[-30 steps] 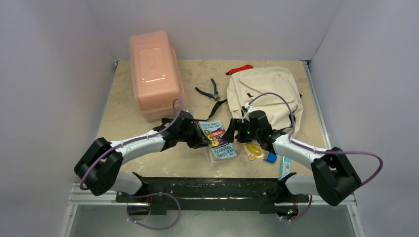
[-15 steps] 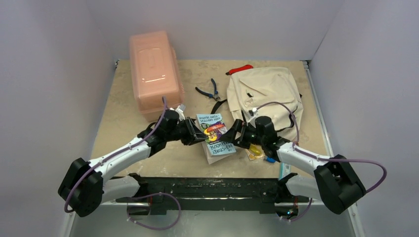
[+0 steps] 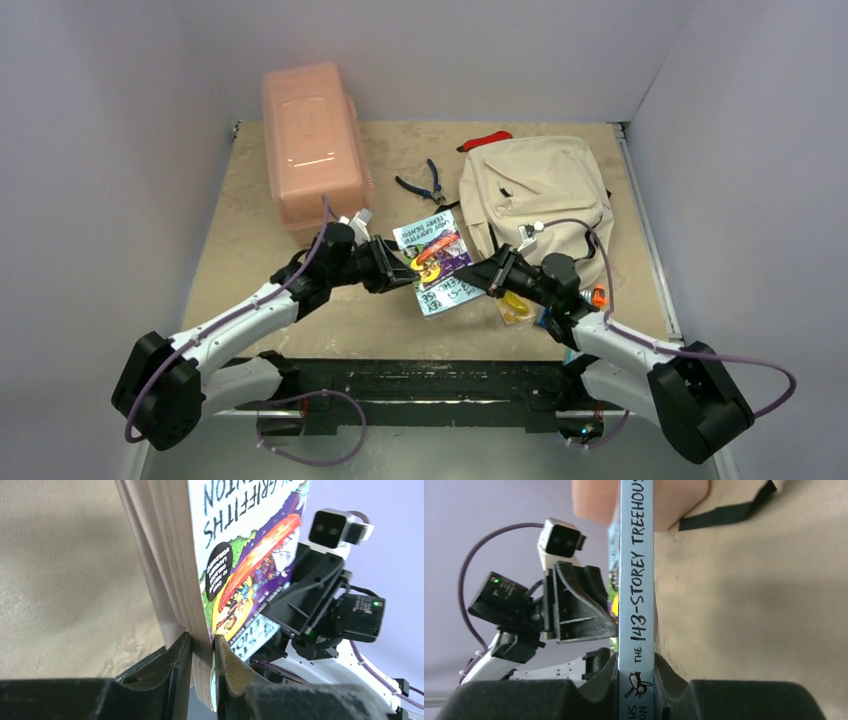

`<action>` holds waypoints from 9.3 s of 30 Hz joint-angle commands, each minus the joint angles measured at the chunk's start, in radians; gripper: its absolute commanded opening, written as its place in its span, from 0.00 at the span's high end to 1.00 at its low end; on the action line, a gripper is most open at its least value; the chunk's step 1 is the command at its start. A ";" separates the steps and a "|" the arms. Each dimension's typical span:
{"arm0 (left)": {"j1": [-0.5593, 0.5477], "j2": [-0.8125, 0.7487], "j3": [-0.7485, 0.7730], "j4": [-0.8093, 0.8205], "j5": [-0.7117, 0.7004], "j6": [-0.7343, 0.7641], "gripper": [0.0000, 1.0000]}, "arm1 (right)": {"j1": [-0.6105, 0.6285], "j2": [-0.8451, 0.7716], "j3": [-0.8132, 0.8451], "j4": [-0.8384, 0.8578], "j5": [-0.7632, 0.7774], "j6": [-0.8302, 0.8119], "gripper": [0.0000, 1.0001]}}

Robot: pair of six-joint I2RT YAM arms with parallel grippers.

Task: Pack the student bag
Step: Pick up the book from the center of the board, then place the book in the student bag.

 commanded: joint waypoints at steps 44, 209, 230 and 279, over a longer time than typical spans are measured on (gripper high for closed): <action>0.013 0.039 0.632 -0.686 0.740 1.049 0.41 | 0.159 -0.115 0.680 -0.909 -0.573 -1.143 1.00; -0.414 0.800 1.343 -0.168 -0.411 1.246 1.00 | -0.702 0.337 0.265 0.269 0.032 -0.255 0.75; -0.413 0.824 1.354 -0.198 -0.412 1.233 1.00 | -0.682 0.004 0.268 -0.571 0.223 -0.551 0.14; -0.415 0.829 1.340 -0.243 -0.350 1.163 1.00 | -0.449 0.307 0.483 -0.440 0.467 -0.607 0.90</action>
